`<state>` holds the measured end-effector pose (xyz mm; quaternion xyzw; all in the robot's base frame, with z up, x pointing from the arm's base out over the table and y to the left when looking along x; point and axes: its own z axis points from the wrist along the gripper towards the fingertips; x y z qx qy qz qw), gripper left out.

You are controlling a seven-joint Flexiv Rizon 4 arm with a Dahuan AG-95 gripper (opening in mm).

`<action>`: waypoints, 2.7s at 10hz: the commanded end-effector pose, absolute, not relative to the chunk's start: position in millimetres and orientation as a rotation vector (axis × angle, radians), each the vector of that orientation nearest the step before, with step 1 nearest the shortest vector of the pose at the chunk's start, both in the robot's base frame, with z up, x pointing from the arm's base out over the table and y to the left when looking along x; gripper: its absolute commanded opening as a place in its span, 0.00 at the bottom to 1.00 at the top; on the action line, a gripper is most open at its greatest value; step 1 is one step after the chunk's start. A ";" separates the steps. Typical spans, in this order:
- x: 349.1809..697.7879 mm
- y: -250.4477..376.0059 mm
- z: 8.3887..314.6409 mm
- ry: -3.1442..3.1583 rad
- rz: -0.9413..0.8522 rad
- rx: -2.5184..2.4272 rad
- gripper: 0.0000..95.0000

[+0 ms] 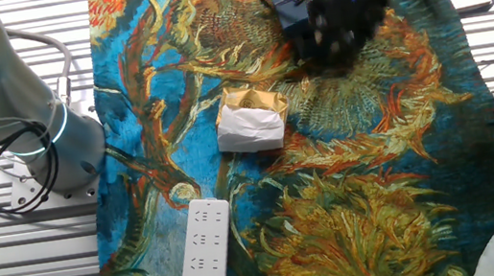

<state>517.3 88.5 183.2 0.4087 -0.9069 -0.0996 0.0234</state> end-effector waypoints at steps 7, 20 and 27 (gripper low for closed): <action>525.6 189.3 164.4 -2.977 -0.438 1.034 0.60; 519.1 250.1 146.0 -3.042 -0.406 0.903 0.80; 519.1 250.7 145.9 -2.999 -0.327 0.979 0.80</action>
